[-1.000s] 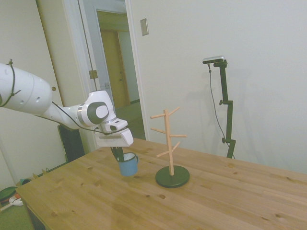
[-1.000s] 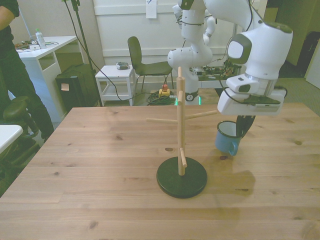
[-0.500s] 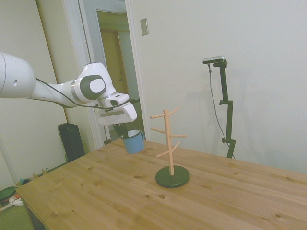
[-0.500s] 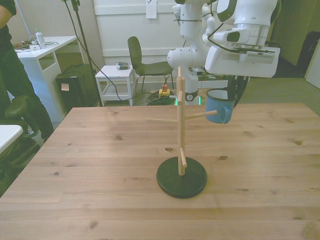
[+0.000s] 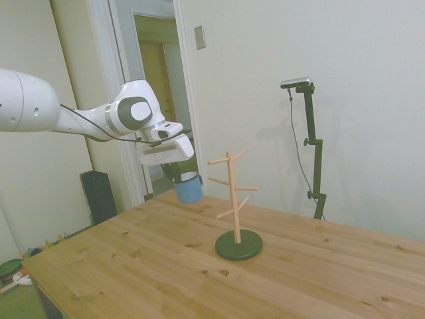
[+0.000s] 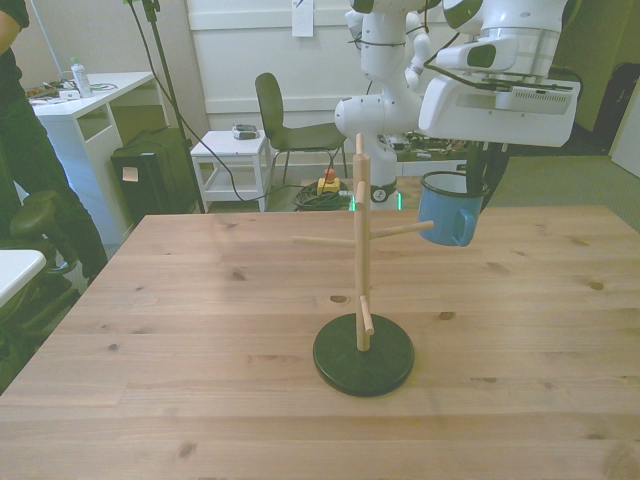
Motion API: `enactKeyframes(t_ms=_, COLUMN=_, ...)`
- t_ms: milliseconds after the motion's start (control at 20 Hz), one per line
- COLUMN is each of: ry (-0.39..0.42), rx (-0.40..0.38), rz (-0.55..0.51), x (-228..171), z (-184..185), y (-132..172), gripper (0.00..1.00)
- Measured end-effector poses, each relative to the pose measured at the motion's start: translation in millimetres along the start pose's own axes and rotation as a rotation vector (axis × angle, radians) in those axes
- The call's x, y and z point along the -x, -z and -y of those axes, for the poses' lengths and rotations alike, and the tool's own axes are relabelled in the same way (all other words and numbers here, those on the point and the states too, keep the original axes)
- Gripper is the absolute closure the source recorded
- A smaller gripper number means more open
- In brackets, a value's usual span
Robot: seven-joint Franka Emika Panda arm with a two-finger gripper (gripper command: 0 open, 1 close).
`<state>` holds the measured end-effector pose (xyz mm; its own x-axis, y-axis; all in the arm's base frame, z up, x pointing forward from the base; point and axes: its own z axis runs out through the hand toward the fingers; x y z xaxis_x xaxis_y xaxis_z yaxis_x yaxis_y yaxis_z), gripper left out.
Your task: Hang the mug
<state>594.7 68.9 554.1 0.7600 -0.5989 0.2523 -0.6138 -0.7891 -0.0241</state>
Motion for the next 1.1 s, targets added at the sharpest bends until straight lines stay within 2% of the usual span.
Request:
enactKeyframes(t_ms=450, ry=-0.004, rx=-0.001, rz=0.006, x=-13, z=10, y=-1, gripper=1.0)
enactKeyframes(t_ms=1100, ry=-0.033, rx=-0.017, rz=0.024, x=-38, z=-10, y=3, gripper=1.0)
